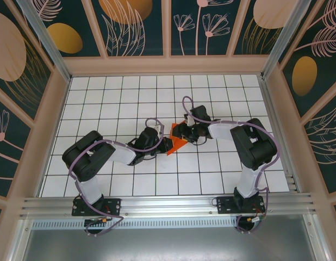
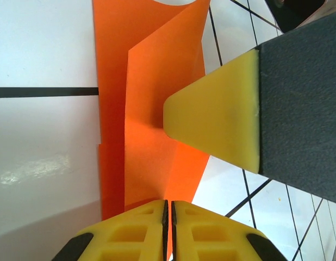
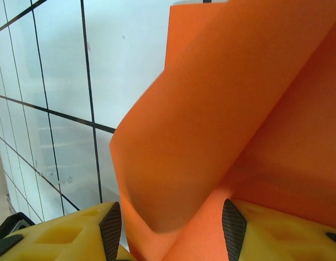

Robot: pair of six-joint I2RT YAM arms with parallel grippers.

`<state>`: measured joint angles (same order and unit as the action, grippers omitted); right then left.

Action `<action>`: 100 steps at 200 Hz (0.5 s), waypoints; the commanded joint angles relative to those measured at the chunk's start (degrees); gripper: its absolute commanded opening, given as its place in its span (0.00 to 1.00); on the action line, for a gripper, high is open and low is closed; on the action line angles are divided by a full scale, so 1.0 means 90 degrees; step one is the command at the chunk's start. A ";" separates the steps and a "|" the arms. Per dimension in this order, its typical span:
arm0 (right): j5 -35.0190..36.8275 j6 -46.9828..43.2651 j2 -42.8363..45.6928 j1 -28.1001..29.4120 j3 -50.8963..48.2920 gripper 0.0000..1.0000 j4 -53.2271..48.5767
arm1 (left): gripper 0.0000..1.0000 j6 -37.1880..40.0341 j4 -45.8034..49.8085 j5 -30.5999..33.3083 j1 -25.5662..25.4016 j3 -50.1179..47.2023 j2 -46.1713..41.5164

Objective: Fold a paper plane with a square sheet of paper (pick it up from the middle)
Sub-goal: Fourth fold the wing at the center of the table.

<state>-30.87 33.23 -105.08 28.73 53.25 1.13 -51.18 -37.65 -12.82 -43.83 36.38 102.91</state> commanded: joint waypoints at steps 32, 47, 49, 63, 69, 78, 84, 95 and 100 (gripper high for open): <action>0.0395 -0.0153 -0.0244 -0.0074 -0.0476 0.57 -0.0288 | 0.13 -0.0086 0.0238 0.0151 0.0060 0.0049 0.0059; 0.0417 -0.0120 -0.0234 -0.0087 -0.0488 0.57 -0.0275 | 0.13 -0.0090 0.0238 0.0140 0.0057 0.0059 0.0059; 0.0426 -0.0119 -0.0230 -0.0084 -0.0492 0.57 -0.0280 | 0.13 -0.0086 0.0238 0.0137 0.0061 0.0054 0.0054; 0.0518 -0.0082 -0.0252 -0.0094 -0.0472 0.56 -0.0351 | 0.13 -0.0104 0.0238 0.0131 0.0061 0.0059 0.0056; 0.0593 -0.0063 -0.0274 -0.0096 -0.0464 0.55 -0.0386 | 0.13 -0.0097 0.0238 0.0126 0.0056 0.0059 0.0066; 0.0721 -0.0042 -0.0324 -0.0097 -0.0418 0.53 -0.0492 | 0.13 -0.0098 0.0227 0.0121 0.0061 0.0059 0.0069; 0.0815 -0.0035 -0.0374 -0.0096 -0.0371 0.51 -0.0595 | 0.13 -0.0097 0.0229 0.0107 0.0065 0.0059 0.0069; 0.0952 -0.0031 -0.0498 -0.0095 -0.0288 0.50 -0.0768 | 0.13 -0.0087 0.0204 0.0088 0.0061 0.0071 0.0069; 0.0992 -0.0026 -0.0547 -0.0092 -0.0268 0.49 -0.0810 | 0.13 -0.0083 0.0208 0.0079 0.0066 0.0069 0.0068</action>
<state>-30.20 33.52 -104.77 28.49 52.14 2.55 -51.37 -36.99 -12.40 -43.77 36.38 102.91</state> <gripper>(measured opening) 0.506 0.132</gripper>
